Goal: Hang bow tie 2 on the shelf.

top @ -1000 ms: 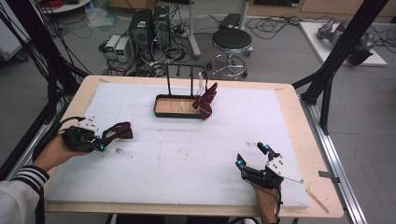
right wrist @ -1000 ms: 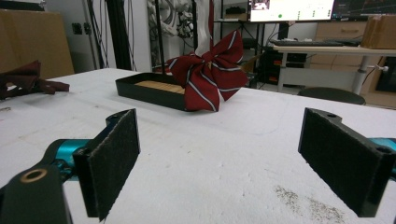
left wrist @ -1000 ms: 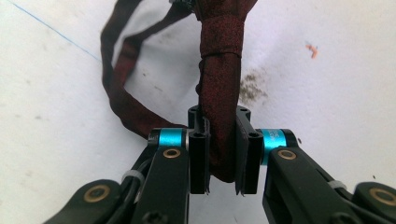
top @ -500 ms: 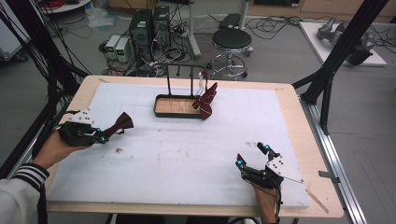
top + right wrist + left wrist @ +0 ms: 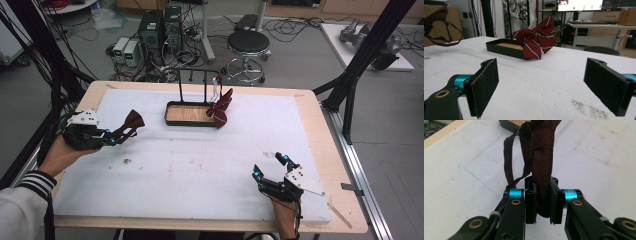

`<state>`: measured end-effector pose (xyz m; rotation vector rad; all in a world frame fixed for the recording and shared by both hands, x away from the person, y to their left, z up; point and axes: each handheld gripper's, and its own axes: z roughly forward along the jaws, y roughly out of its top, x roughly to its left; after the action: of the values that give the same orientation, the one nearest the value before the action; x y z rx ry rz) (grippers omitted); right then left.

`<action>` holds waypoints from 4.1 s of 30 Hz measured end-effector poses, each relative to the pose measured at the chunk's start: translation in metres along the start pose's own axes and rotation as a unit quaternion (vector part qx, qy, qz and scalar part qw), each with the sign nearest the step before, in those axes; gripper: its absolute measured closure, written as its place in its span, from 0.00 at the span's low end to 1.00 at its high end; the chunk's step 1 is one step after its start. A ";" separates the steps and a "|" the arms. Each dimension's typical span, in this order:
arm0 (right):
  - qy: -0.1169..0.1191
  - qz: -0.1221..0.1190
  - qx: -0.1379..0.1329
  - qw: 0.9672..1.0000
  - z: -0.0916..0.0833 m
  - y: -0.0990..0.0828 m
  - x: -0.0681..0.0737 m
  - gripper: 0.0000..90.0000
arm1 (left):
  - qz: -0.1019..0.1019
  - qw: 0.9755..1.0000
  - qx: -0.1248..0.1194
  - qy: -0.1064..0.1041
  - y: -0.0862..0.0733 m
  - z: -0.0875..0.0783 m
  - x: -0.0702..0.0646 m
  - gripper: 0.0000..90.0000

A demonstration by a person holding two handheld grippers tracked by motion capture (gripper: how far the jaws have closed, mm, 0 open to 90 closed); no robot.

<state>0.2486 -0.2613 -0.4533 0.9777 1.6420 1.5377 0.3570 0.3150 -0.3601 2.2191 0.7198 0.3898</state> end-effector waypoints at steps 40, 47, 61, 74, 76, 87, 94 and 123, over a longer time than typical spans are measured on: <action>0.000 -0.002 0.000 1.000 0.000 0.000 0.001 0.13 | 0.003 0.995 -0.089 -0.041 0.080 0.051 -0.014 0.87; 0.000 -0.002 0.000 1.000 0.000 0.000 0.001 0.13 | -0.003 0.994 -0.102 -0.047 0.092 0.065 -0.016 0.87; -0.001 -0.003 0.001 1.000 0.000 0.000 0.001 0.13 | -0.038 0.987 -0.151 -0.039 0.105 0.083 -0.014 0.87; 0.000 -0.001 0.003 1.000 0.000 0.000 0.001 0.13 | -0.047 0.983 -0.175 -0.024 0.123 0.091 -0.009 0.87; 0.000 -0.002 0.003 1.000 0.000 0.000 0.001 0.13 | -0.050 0.982 -0.181 -0.023 0.127 0.092 -0.008 0.87; 0.000 -0.003 0.003 1.000 0.000 0.000 0.001 0.13 | -0.083 0.976 -0.200 -0.007 0.135 0.099 -0.001 0.87; 0.000 -0.003 0.003 1.000 0.000 0.000 0.001 0.13 | -0.101 0.973 -0.208 0.000 0.135 0.104 0.002 0.87; 0.002 -0.001 0.000 1.000 0.000 0.000 0.001 0.13 | -0.161 0.966 -0.195 0.053 0.127 0.126 0.008 0.87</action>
<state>0.2485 -0.2606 -0.4532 0.9742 1.6450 1.5386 0.4712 0.1773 -0.3489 1.6883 0.9541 0.4441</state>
